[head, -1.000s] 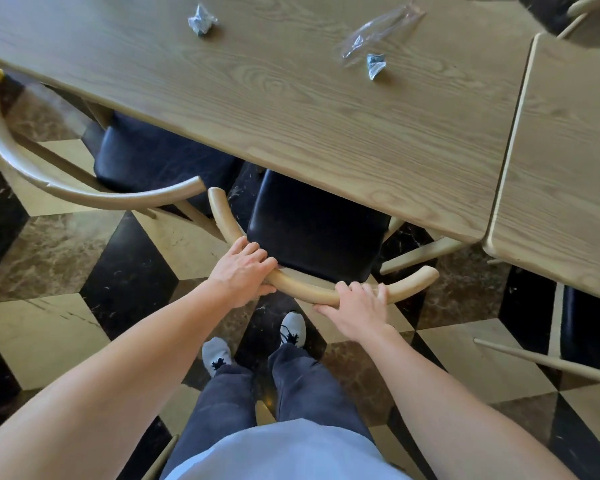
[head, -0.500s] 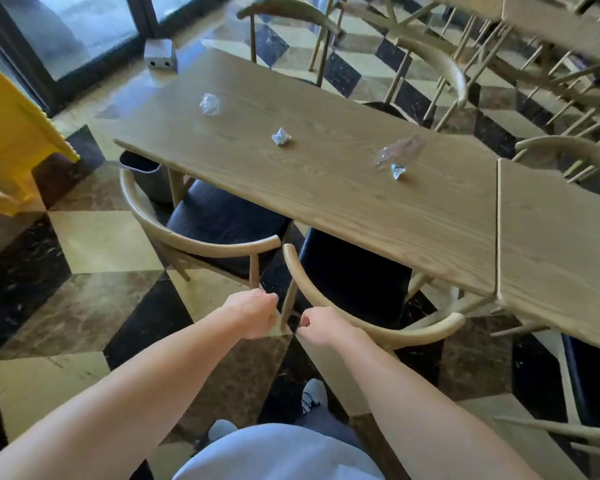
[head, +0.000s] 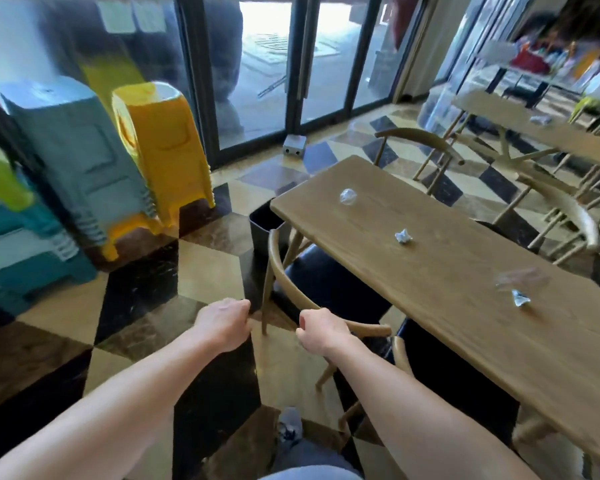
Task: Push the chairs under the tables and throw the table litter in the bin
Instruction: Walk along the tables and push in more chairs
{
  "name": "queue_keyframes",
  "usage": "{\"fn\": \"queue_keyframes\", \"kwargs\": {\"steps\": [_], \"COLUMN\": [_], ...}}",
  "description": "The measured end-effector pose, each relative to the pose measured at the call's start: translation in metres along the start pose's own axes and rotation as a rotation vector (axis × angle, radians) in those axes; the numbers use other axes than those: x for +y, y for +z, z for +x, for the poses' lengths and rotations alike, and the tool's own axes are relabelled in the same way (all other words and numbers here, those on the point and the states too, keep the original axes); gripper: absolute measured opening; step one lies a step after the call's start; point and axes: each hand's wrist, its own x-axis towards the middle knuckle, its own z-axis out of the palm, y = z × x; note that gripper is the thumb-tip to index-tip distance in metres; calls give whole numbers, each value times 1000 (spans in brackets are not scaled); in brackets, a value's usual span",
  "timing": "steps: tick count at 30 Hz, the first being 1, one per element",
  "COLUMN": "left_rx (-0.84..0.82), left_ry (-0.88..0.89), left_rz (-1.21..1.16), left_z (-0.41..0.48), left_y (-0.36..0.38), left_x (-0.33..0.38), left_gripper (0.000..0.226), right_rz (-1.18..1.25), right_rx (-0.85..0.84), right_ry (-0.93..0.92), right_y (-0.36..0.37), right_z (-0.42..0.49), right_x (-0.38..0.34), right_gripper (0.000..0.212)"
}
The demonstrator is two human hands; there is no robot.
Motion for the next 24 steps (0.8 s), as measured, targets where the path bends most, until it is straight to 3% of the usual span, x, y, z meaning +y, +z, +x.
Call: {"fn": "queue_keyframes", "kwargs": {"steps": [10, 19, 24], "left_rx": [86, -38, -61], "left_ry": [-245, -392, -379], "left_rz": [-23, -61, -85], "left_z": [72, 190, 237], "left_y": [-42, -93, -98], "left_x": [-125, -207, -248], "left_gripper": [16, 20, 19], "right_rz": [-37, -137, -133], "right_rx": [-30, -52, -74], "right_ry": [-161, -231, -193], "right_y": [-36, -92, -98], "right_z": [147, 302, 361], "right_x": [-100, -158, -184], "right_gripper": [13, 19, 20]}}
